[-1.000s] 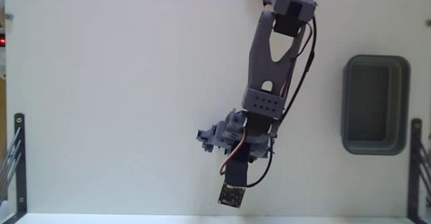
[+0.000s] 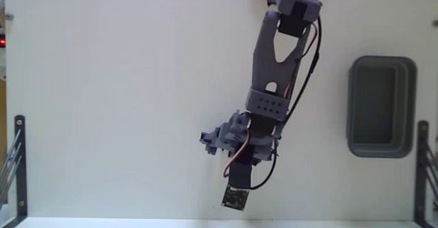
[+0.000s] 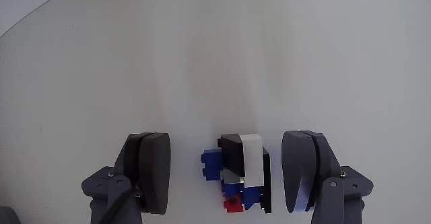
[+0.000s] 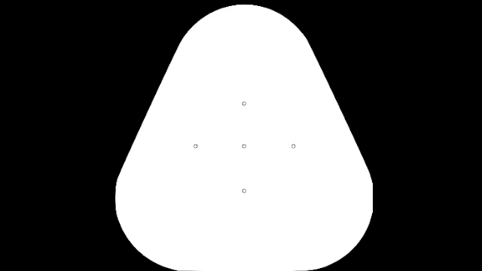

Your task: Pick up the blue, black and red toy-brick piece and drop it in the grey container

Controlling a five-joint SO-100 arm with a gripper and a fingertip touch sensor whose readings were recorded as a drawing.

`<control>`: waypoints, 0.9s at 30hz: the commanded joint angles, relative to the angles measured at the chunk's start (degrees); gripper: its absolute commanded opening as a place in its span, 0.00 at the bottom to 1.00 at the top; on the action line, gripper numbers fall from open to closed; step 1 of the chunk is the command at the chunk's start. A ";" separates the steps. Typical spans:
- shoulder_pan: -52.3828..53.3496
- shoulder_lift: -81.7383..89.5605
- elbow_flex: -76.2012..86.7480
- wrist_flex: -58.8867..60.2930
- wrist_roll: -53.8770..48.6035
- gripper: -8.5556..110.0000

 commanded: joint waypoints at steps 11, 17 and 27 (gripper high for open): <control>0.73 5.80 0.04 -1.10 0.26 0.99; 0.73 5.80 0.04 -1.10 0.26 0.98; 0.73 5.80 0.04 -1.10 0.26 0.95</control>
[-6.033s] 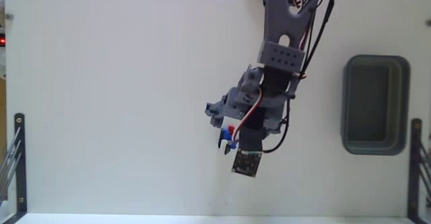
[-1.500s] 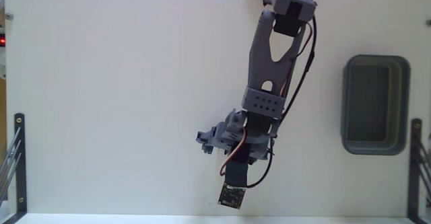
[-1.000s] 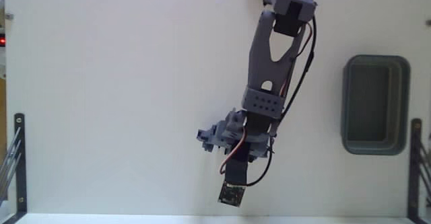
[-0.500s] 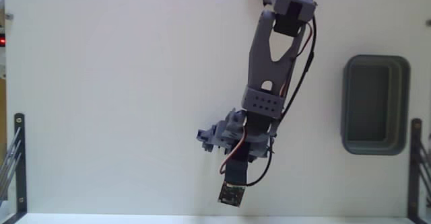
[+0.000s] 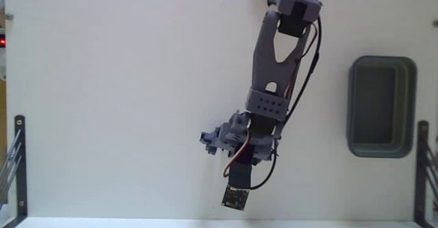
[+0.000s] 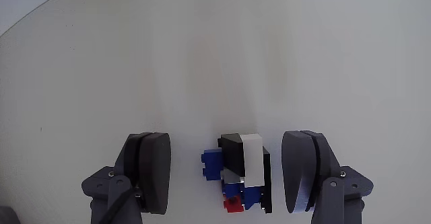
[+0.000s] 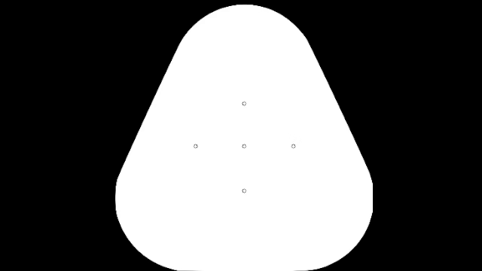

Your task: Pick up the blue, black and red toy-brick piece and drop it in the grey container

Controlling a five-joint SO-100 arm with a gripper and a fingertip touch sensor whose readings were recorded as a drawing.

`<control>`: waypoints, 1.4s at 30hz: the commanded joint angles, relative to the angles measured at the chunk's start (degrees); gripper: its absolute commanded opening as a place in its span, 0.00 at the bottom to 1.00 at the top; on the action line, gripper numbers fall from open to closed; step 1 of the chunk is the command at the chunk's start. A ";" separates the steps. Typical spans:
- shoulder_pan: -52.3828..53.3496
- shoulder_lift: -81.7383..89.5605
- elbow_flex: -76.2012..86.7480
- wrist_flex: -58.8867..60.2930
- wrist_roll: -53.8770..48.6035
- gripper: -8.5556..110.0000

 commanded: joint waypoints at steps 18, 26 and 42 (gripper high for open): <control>0.73 5.80 0.04 -1.10 0.26 0.91; 0.73 5.80 0.04 -1.10 0.26 0.89; 0.73 5.80 0.04 -1.10 0.26 0.85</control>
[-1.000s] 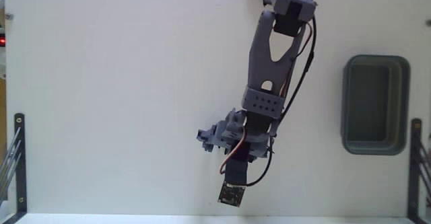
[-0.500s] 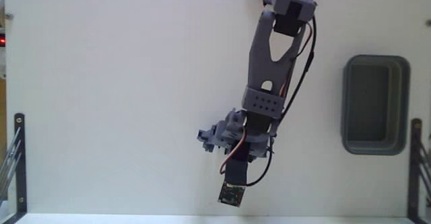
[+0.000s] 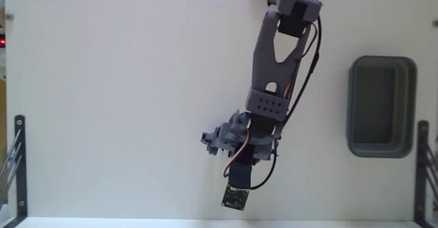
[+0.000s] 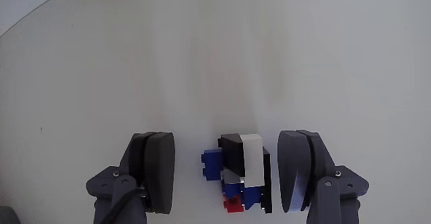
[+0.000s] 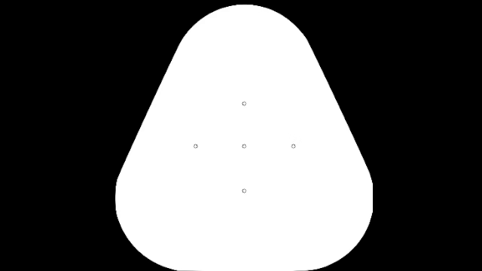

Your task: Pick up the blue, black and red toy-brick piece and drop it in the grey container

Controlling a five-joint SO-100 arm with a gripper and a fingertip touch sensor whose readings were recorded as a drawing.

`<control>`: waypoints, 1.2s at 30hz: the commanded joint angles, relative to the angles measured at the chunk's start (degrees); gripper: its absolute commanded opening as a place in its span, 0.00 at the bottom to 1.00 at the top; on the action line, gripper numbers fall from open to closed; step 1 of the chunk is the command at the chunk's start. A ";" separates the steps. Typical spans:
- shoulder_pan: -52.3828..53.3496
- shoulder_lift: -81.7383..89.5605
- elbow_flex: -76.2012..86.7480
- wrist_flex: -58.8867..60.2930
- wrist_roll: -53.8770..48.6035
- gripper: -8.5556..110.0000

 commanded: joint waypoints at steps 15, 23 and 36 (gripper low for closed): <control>0.73 5.80 0.04 -1.10 0.26 0.81; 0.73 5.80 0.04 -1.10 0.26 0.79; 0.73 5.80 0.04 -1.10 0.26 0.76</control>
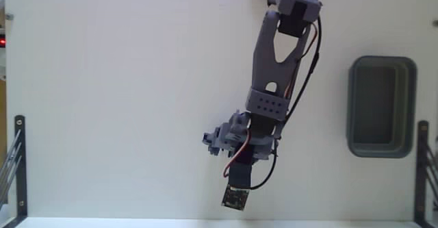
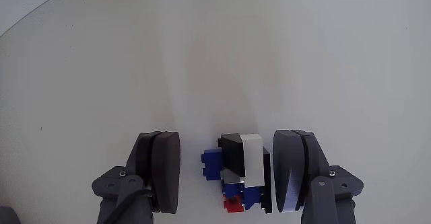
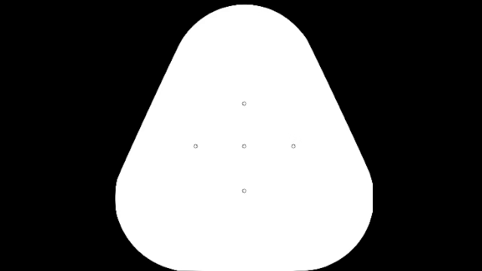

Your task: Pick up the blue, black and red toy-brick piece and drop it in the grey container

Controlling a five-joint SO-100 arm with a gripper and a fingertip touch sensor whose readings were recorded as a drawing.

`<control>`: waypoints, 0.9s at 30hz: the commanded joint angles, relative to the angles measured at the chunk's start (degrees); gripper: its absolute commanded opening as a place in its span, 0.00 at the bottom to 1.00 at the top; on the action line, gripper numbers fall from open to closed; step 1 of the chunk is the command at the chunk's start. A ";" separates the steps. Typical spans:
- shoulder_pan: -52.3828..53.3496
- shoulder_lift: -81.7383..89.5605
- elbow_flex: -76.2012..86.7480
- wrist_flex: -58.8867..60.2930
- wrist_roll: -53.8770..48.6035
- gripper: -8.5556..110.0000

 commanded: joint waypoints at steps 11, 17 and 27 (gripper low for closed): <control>0.73 5.80 0.04 -1.10 0.26 0.73; 0.73 5.80 0.04 -1.10 0.26 0.72; 0.73 5.80 0.04 -1.10 0.26 0.70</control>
